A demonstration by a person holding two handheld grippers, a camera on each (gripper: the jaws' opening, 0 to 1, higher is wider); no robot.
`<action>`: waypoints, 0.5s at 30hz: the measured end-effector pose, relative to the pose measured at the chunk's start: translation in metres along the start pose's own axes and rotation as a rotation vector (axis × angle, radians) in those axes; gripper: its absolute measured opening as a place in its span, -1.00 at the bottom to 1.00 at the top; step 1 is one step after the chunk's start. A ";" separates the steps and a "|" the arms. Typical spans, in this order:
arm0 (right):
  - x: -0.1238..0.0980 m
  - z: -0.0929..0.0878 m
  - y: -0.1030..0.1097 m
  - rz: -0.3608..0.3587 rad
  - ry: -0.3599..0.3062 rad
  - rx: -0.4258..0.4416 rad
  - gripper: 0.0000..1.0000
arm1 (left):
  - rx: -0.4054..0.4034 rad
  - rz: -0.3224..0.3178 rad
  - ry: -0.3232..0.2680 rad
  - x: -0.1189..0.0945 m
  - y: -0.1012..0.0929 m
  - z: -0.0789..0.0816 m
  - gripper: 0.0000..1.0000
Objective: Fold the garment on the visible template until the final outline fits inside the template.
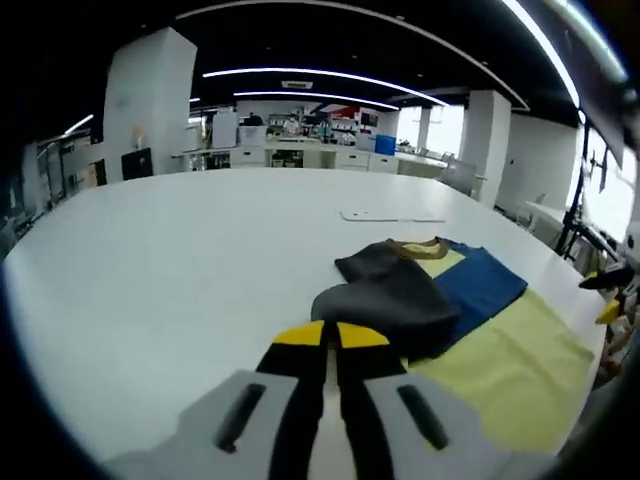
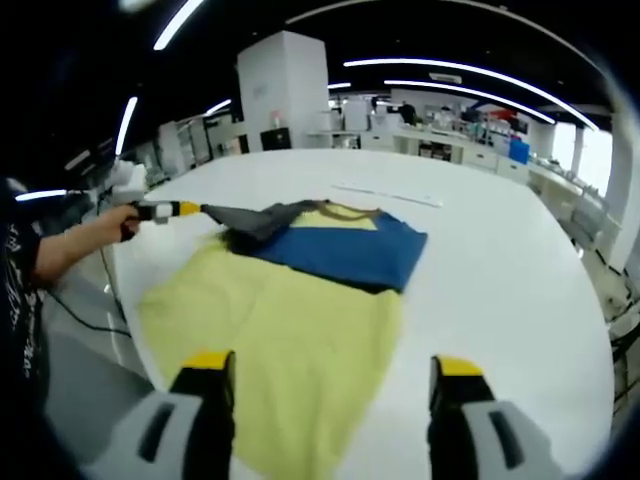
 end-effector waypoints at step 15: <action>0.000 -0.005 0.014 0.055 0.032 -0.056 0.75 | -0.038 0.165 0.021 -0.018 0.066 -0.003 -1.00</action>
Point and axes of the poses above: the point that each gripper's makers call its tool centre point, and the gripper's own axes: x roughly forward along the fingers, y roughly to its left, z roughly out of its top, the point moved 1 cm from there along -x, roughly backward along the fingers, and after that the axes turned 2 degrees about x, right-handed, at the moved point
